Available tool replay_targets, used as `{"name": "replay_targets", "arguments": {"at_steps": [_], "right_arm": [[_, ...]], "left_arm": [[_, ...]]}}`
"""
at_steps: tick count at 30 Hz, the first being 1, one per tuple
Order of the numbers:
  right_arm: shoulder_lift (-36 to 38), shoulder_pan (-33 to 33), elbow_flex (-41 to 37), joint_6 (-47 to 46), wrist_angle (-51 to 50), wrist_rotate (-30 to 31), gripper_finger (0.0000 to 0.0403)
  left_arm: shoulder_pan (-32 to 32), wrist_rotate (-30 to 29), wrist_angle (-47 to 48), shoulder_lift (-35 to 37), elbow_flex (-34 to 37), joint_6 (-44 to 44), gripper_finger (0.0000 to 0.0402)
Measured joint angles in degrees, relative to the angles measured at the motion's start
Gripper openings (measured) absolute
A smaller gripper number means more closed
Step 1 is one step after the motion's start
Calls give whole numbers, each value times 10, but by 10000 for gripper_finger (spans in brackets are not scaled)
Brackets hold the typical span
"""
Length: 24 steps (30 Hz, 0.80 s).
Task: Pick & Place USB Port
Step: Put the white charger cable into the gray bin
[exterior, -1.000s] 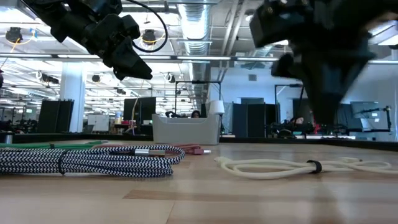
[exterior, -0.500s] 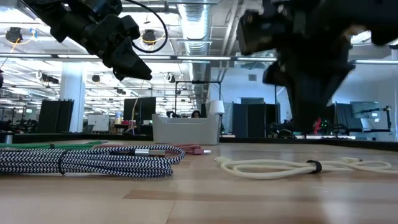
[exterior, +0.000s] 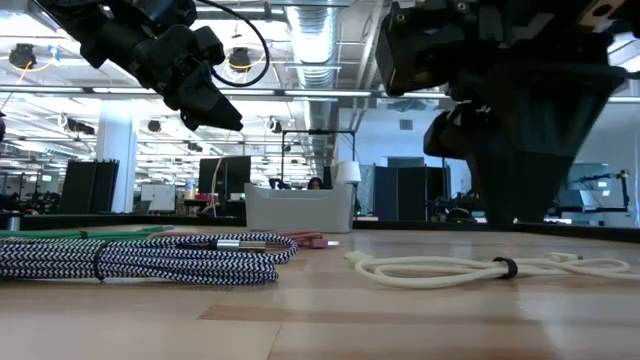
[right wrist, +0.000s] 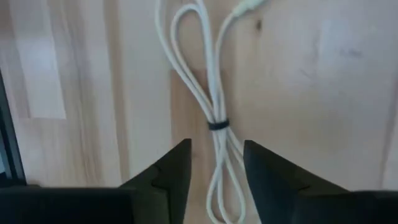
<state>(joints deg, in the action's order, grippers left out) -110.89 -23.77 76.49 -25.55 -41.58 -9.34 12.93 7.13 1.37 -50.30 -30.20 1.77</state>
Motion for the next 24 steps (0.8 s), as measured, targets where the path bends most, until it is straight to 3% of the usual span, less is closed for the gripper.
{"name": "replay_targets", "arguments": {"at_steps": [8,24], "right_arm": [[-1,-6,-8,4,18,17,157],[2,-5,-77,0,109,7,128]], "left_arm": [[0,0,2,0,0,1,136],[0,0,3,0,0,2,136]]}}
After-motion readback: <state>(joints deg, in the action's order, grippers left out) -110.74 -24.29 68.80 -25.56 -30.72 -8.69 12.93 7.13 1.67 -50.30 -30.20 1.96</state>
